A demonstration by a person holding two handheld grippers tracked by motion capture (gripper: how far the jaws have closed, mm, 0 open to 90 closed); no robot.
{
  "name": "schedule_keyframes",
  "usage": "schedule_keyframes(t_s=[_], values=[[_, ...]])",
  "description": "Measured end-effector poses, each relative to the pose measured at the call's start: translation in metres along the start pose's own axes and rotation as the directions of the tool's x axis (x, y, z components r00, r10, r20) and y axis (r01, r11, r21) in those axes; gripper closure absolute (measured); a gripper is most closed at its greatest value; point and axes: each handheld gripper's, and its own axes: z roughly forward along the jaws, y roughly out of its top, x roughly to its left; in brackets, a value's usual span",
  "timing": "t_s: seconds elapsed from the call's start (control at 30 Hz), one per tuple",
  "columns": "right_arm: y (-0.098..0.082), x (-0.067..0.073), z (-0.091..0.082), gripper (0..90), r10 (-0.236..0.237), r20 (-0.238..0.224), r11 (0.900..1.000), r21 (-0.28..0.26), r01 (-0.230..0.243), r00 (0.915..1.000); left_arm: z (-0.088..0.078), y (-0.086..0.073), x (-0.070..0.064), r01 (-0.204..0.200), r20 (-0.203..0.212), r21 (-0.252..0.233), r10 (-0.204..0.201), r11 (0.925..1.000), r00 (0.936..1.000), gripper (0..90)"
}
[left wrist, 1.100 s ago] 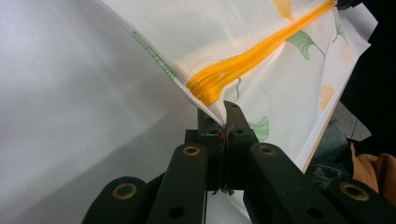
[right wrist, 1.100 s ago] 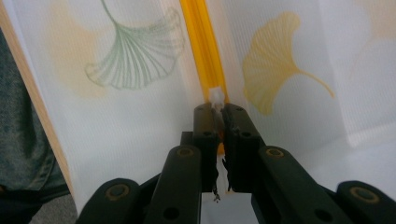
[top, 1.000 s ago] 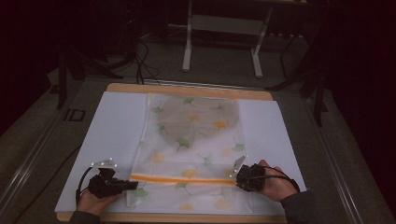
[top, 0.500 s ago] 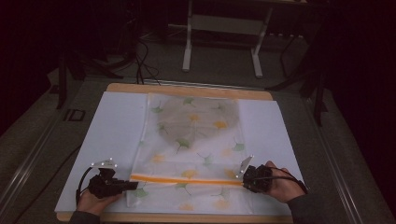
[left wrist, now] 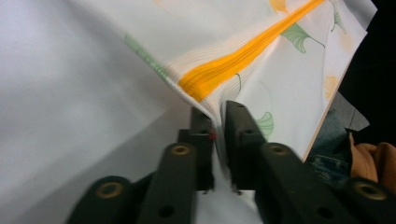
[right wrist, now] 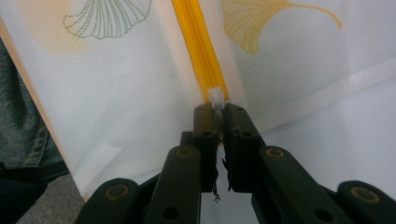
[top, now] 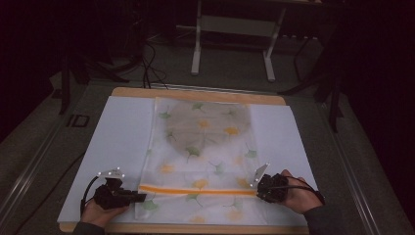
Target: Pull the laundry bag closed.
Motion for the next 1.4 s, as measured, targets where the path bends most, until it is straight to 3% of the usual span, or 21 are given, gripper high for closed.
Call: schedule_keyframes(t_s=[0.07, 0.13, 0.43, 0.53, 0.8, 0.83, 0.87, 0.93, 0.97, 1.03, 1.07, 1.1, 1.13, 1.17, 1.2, 1.23, 1.27, 1.3, 1.33, 1.37, 1.4], values=[[0.0, 0.0, 0.0, 83.8, 0.0, 0.001, 1.0, 0.0, 0.0, 1.0, -0.004, 0.0, 0.001, 0.007, -0.011, -0.021, -0.007, 0.9998, 0.9999, 78.3], [0.0, -0.001, 0.0, 81.2, 0.006, -0.004, 1.0, -0.006, -0.006, 1.0, -0.007, 0.0, 0.001, 0.009, -0.026, -0.042, -0.01, 0.9991, 0.9996, 69.5], [-0.005, -0.005, -0.001, 69.1, 0.065, -0.008, 0.994, -0.085, -0.065, 0.9979, -0.02, -0.001, 0.003, 0.004, -0.113, -0.111, -0.017, 0.9938, 0.9935, 64.2], [-0.011, -0.009, -0.008, 64.8, 0.116, 0.005, 0.982, -0.149, -0.114, 0.9933, -0.022, 0.0, 0.002, -0.01, -0.161, -0.125, -0.01, 0.9921, 0.9868, 63.3], [-0.02, -0.016, -0.01, 62.4, 0.21, 0.048, 0.956, -0.219, -0.195, 0.9765, -0.022, 0.002, -0.003, -0.053, -0.263, -0.131, 0.016, 0.9899, 0.9647, 63.2], [-0.022, -0.017, -0.009, 62.2, 0.243, 0.05, 0.943, -0.246, -0.224, 0.9687, -0.022, 0.002, -0.003, -0.058, -0.273, -0.132, 0.02, 0.9896, 0.9619, 63.0], [-0.022, -0.017, -0.009, 62.2, 0.243, 0.05, 0.943, -0.246, -0.224, 0.9687, -0.022, 0.002, -0.003, -0.06, -0.282, -0.133, 0.02, 0.9892, 0.9592, 63.0], [-0.027, -0.019, -0.007, 61.9, 0.29, 0.053, 0.921, -0.289, -0.263, 0.9557, -0.022, 0.002, -0.003, -0.069, -0.307, -0.144, 0.022, 0.9872, 0.9514, 62.3], [-0.027, -0.019, -0.007, 61.9, 0.29, 0.053, 0.921, -0.289, -0.263, 0.9557, -0.022, 0.002, -0.003, -0.072, -0.318, -0.151, 0.021, 0.9859, 0.9479, 62.3], [-0.033, -0.019, -0.002, 61.7, 0.354, 0.051, 0.886, -0.339, -0.317, 0.9338, -0.023, 0.002, -0.001, -0.078, -0.356, -0.169, 0.013, 0.9826, 0.9344, 61.8], [-0.033, -0.019, -0.002, 61.7, 0.354, 0.051, 0.886, -0.339, -0.317, 0.9338, -0.023, 0.002, -0.001, -0.078, -0.356, -0.169, 0.013, 0.9826, 0.9344, 61.4], [-0.038, -0.02, 0.002, 61.8, 0.404, 0.05, 0.854, -0.38, -0.357, 0.9133, -0.023, 0.002, 0.0, -0.077, -0.365, -0.177, 0.007, 0.9812, 0.9308, 61.0], [-0.041, -0.02, 0.004, 61.7, 0.433, 0.047, 0.835, -0.398, -0.381, 0.9001, -0.023, 0.002, 0.0, -0.08, -0.379, -0.179, 0.006, 0.9806, 0.9253, 61.0], [-0.041, -0.02, 0.004, 61.7, 0.433, 0.047, 0.835, -0.398, -0.381, 0.9001, -0.023, 0.002, 0.001, -0.08, -0.389, -0.183, 0.003, 0.9799, 0.9211, 61.0], [-0.045, -0.02, 0.006, 61.7, 0.458, 0.049, 0.819, -0.411, -0.4, 0.8875, -0.022, 0.002, 0.002, -0.08, -0.395, -0.186, 0.0, 0.9794, 0.9188, 60.9], [-0.051, -0.02, 0.01, 61.7, 0.497, 0.048, 0.793, -0.431, -0.431, 0.8665, -0.022, 0.002, 0.002, -0.083, -0.402, -0.186, 0.001, 0.979, 0.9155, 60.7], [-0.054, -0.02, 0.012, 61.6, 0.511, 0.048, 0.782, -0.44, -0.441, 0.8584, -0.021, 0.002, 0.003, -0.086, -0.411, -0.187, 0.002, 0.9786, 0.9117, 60.4], [-0.054, -0.02, 0.012, 61.6, 0.511, 0.048, 0.782, -0.44, -0.441, 0.8584, -0.021, 0.002, 0.004, -0.087, -0.418, -0.186, 0.001, 0.9787, 0.9086, 60.4], [-0.06, -0.019, 0.015, 61.6, 0.538, 0.057, 0.763, -0.456, -0.457, 0.8409, -0.02, 0.002, 0.005, -0.091, -0.433, -0.188, 0.001, 0.978, 0.9016, 60.2], [-0.063, -0.018, 0.017, 61.6, 0.552, 0.059, 0.752, -0.465, -0.467, 0.8315, -0.02, 0.002, 0.005, -0.091, -0.433, -0.188, 0.001, 0.978, 0.9016, 60.1], [-0.063, -0.018, 0.017, 61.6, 0.552, 0.059, 0.752, -0.465, -0.467, 0.8315, -0.02, 0.002, 0.006, -0.093, -0.445, -0.194, -0.003, 0.9766, 0.8957, 60.1]])
